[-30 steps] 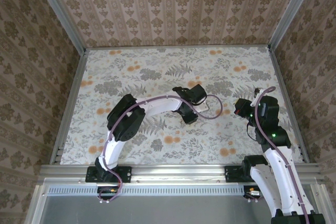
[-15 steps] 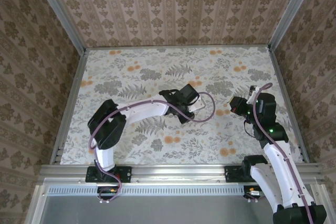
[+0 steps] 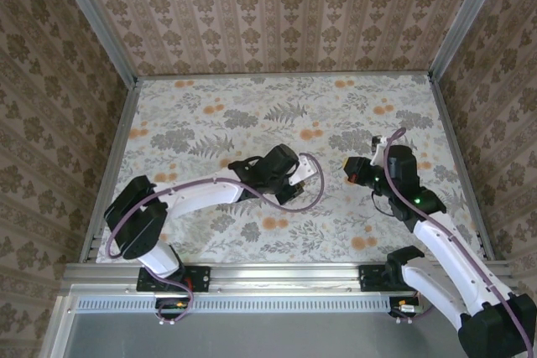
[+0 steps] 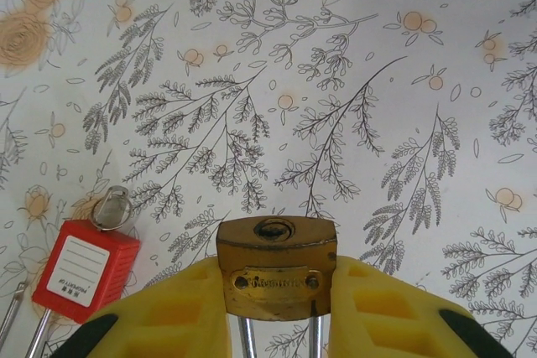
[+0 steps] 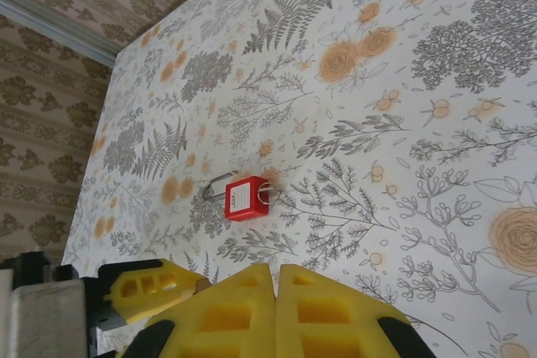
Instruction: Unlock with the key
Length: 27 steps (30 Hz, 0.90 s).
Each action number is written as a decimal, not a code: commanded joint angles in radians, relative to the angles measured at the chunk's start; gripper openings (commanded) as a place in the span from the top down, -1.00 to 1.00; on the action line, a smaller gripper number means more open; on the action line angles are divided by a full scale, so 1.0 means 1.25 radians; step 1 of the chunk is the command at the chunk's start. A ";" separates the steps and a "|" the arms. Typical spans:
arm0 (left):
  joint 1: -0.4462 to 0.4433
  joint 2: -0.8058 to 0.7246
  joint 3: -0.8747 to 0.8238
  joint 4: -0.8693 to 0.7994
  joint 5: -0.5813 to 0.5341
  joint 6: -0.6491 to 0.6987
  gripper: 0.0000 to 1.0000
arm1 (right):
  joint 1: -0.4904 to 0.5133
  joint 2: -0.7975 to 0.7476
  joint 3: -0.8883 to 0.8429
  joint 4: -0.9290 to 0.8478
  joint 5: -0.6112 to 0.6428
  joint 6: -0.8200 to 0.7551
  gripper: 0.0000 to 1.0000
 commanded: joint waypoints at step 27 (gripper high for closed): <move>-0.071 -0.246 -0.239 0.300 -0.108 -0.015 0.48 | 0.259 0.050 0.060 0.122 0.121 0.049 1.00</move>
